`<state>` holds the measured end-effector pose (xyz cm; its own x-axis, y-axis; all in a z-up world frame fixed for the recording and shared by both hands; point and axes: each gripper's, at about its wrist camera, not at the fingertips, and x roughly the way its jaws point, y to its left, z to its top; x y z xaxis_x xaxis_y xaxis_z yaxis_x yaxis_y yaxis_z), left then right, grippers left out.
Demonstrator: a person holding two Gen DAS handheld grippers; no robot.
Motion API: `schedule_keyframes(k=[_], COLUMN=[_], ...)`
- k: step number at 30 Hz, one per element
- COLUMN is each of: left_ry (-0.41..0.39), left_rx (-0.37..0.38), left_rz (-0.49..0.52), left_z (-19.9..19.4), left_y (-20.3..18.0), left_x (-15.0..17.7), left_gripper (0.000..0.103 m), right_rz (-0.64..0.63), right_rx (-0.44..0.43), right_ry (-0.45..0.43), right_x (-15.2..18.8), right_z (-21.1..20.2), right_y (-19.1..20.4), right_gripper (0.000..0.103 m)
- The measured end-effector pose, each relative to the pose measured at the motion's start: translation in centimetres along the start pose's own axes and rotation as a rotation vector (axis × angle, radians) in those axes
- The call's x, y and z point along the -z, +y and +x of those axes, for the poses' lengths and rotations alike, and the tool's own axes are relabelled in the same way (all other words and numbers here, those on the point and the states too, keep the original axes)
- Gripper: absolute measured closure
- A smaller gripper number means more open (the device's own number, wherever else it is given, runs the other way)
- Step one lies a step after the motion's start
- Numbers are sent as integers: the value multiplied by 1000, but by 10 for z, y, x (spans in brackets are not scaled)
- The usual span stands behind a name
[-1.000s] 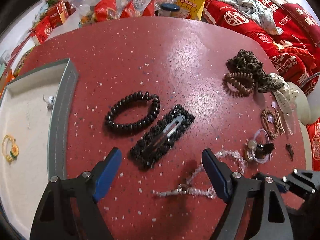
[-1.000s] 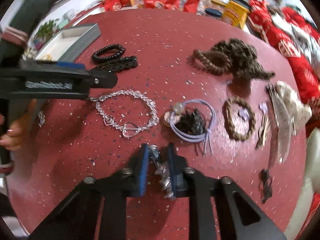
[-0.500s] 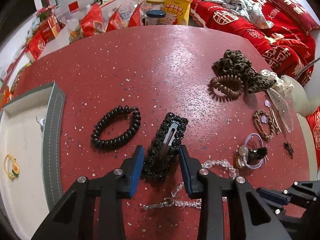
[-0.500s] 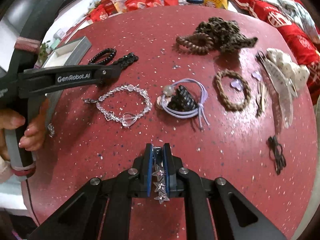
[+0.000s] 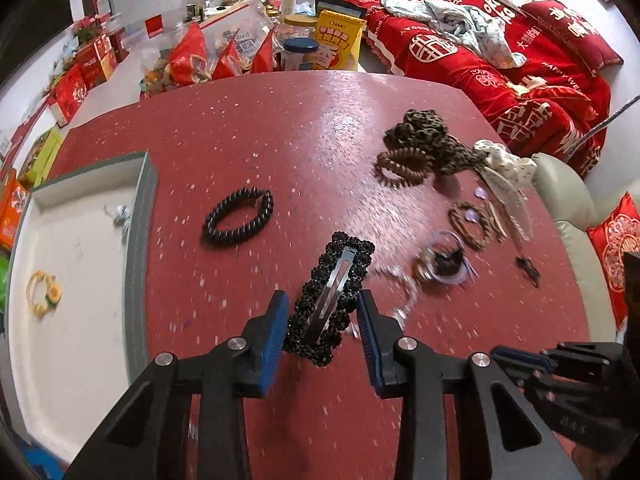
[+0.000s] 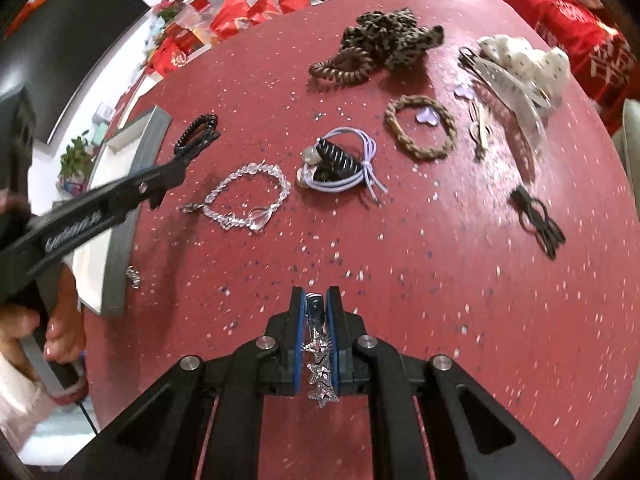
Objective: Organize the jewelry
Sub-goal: 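Carry the black hair clip and star clip over the white tray with both grippers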
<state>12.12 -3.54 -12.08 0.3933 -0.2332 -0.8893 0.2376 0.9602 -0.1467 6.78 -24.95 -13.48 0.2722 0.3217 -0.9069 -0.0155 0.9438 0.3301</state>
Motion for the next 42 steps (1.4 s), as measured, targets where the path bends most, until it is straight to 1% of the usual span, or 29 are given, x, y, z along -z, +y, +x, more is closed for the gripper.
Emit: schedule_keyframes(k=[5,12,19,24,28,35,42], left_ry=[11,24,17,0,-24,-70,-111], left_rx=[13,13,3,-11,-31,-77,-129], left_rz=[-31,-72,-121,-155,-196,-264,-320], left_z=[-22,-51,-80,-96,-110,-129,-137], left_y=[3,14,35,53,76,120,166], left_x=[21,46,63,69,69,66,59], left_gripper=[66,66,66,66,66,66,66], right_rz=[40,97,91,58,20,-64,-132], right_rx=[-10,-30,-29,-41,-55,-89,-136], right_ry=[8,16,16,16,12,4,-2], right_x=[11,17,14,8,0,-22,-49], right_z=[-14,-26,-33,-37,-37,-33,-20], right_y=[0,9,33,61,84,137,188], right_gripper=[92,92,92,92,92,92,92])
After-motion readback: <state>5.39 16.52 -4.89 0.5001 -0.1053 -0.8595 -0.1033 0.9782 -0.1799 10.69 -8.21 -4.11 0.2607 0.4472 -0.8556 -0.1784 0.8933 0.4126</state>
